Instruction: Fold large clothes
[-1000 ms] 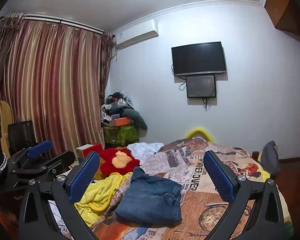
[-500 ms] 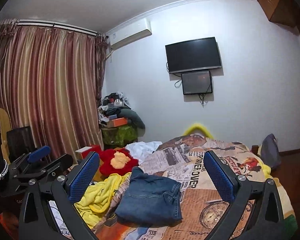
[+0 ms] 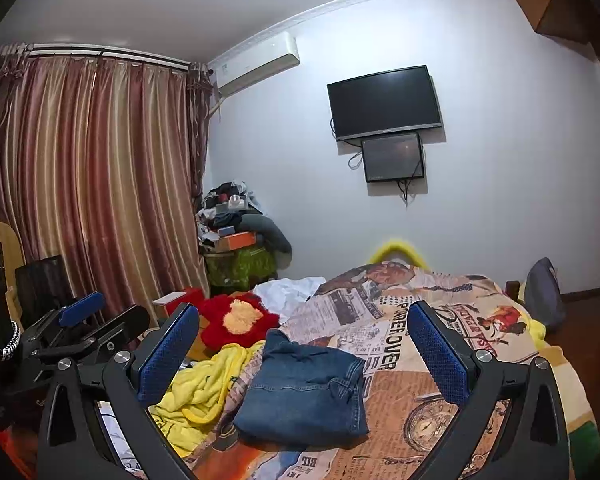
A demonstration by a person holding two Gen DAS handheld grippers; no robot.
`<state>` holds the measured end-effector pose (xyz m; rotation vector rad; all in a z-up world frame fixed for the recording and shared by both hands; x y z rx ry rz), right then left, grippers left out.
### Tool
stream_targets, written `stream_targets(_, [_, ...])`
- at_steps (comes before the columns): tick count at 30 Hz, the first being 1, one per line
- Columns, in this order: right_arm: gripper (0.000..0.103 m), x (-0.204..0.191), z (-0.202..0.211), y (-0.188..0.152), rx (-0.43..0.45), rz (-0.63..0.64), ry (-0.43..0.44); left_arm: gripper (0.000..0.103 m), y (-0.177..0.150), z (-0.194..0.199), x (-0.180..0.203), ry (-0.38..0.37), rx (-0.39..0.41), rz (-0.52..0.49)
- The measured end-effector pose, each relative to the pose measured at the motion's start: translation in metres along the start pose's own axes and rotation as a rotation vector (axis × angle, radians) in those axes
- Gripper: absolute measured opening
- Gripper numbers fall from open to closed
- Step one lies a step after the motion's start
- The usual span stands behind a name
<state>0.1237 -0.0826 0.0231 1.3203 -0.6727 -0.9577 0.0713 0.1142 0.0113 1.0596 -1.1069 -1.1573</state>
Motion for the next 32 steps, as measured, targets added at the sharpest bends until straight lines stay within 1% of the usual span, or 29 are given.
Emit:
stream_targets(6, [0.103,-0.0009,-0.0003,0.0005,-0.001,0.003,-0.001,0.103,-0.0001,-0.0022,-0.0013,-0.013,-0.009,0.016])
stream_targets(24, [0.103,-0.002,-0.0023,-0.0007,-0.003,0.008,-0.004,0.103,0.0001,0.0028,-0.0049,-0.02,0.009,0.037])
stream_targets(32, [0.103,-0.0028,-0.0031,-0.001,-0.003,0.006,-0.004,0.103,-0.0021,0.0003,-0.0055,-0.036,-0.009,0.04])
Point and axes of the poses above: each gripper's, at about its wrist camera, not at the fingertips, and z roughly against the way its jaws point, x to its right, y to its top, the point moved 2 cm from there along -z, roughly the way its jaws point, and after that the axes turned 2 degrees about -y, right-handed, at the moved point
